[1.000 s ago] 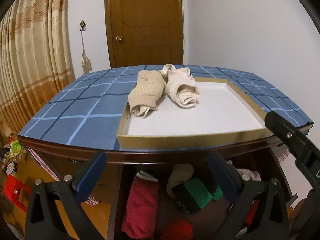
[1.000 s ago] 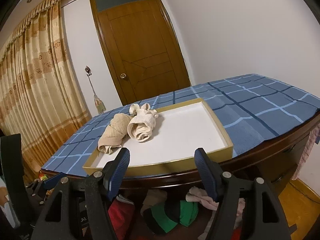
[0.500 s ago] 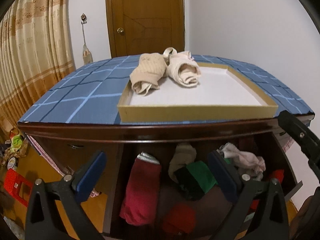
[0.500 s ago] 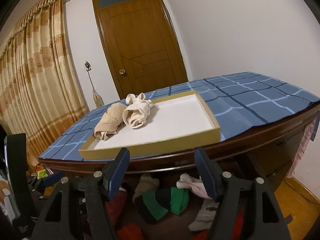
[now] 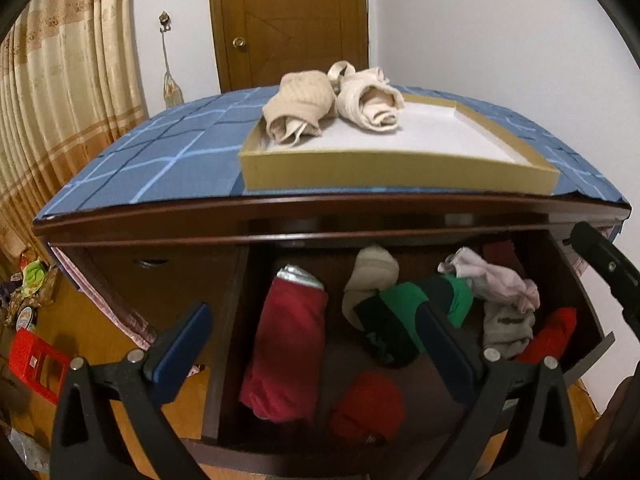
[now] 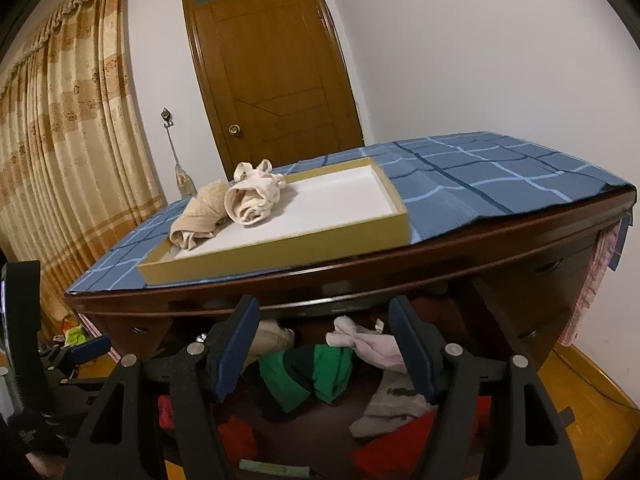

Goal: Take underwear out of drawer
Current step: 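Move both tools back down over the open drawer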

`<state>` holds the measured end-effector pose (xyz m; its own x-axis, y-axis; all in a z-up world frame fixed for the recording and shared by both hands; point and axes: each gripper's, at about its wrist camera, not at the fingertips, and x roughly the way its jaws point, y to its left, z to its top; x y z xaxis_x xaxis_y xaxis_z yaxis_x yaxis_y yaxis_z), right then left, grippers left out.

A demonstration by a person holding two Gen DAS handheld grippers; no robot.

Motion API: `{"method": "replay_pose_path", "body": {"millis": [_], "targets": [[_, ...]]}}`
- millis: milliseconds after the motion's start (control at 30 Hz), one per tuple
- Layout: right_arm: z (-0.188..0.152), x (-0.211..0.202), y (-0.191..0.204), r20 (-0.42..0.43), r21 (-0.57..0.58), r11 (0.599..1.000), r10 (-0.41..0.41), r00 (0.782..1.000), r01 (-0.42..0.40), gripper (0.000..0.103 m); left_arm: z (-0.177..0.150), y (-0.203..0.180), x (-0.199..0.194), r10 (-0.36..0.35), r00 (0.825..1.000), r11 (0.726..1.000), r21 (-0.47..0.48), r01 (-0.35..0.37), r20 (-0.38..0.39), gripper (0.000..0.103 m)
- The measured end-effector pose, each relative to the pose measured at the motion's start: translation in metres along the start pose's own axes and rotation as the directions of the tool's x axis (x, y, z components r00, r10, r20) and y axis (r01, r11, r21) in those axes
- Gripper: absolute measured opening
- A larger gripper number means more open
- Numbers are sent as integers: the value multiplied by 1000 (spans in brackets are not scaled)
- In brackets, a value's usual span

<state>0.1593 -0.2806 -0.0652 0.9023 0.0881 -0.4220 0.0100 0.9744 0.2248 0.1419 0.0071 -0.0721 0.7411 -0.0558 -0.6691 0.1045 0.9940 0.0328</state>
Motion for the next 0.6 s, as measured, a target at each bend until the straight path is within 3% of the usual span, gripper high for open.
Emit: {"method": "replay_pose_path", "body": {"millis": [600], "targets": [[-30,15,-34,-123,28,998,-49,991,53,70,-26,31,17,6,995,1000,-21,-8,-96,103]]}}
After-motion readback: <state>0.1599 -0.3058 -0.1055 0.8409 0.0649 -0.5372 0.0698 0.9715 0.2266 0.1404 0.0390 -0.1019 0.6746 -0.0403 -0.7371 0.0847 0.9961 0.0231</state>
